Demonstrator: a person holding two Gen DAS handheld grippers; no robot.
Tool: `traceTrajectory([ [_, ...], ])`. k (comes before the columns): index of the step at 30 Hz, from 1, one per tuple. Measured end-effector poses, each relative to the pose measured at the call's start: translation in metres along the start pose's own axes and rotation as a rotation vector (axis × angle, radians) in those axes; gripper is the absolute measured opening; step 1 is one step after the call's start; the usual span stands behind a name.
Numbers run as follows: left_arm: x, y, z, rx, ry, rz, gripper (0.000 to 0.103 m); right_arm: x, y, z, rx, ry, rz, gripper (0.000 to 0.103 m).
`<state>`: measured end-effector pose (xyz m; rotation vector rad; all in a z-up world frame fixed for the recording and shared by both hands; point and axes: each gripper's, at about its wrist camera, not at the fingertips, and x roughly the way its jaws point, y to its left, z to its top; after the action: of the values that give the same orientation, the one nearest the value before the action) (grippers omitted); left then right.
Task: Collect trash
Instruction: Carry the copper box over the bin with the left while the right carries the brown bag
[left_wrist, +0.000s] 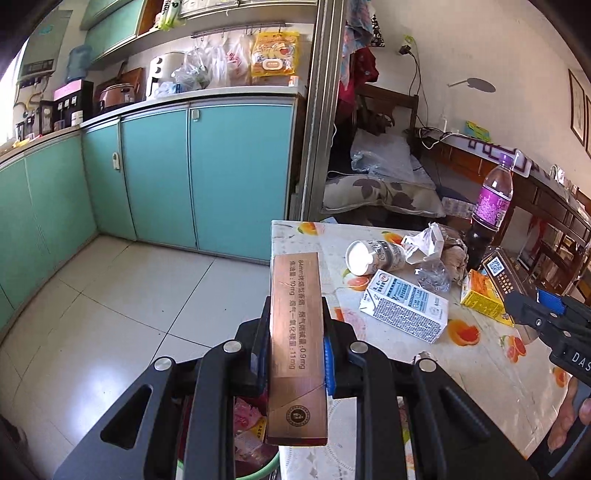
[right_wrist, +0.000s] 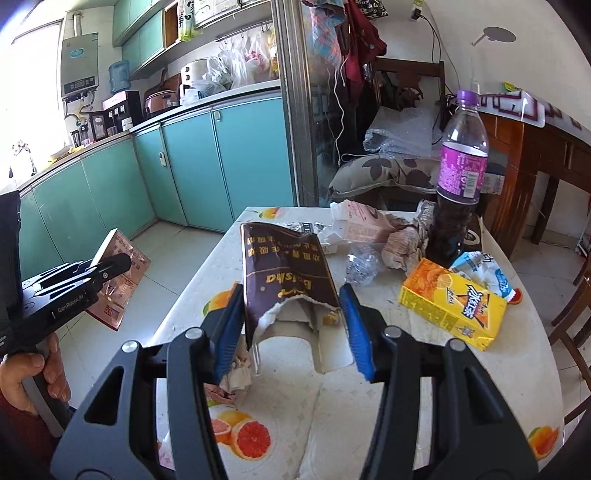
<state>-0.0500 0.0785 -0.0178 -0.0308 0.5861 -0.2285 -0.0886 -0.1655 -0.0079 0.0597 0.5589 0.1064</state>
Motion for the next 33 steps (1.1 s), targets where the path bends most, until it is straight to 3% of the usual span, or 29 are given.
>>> traceTrajectory([
  [10,0.0,0.018,-0.004,-0.032,0.007,0.023,0.02,0.005,0.03,0.009,-0.067,-0.006,0.036,0.05],
  [33,0.003,0.044,-0.011,-0.058,0.038,0.081,0.02,0.014,0.057,0.014,-0.124,-0.005,0.09,0.05],
])
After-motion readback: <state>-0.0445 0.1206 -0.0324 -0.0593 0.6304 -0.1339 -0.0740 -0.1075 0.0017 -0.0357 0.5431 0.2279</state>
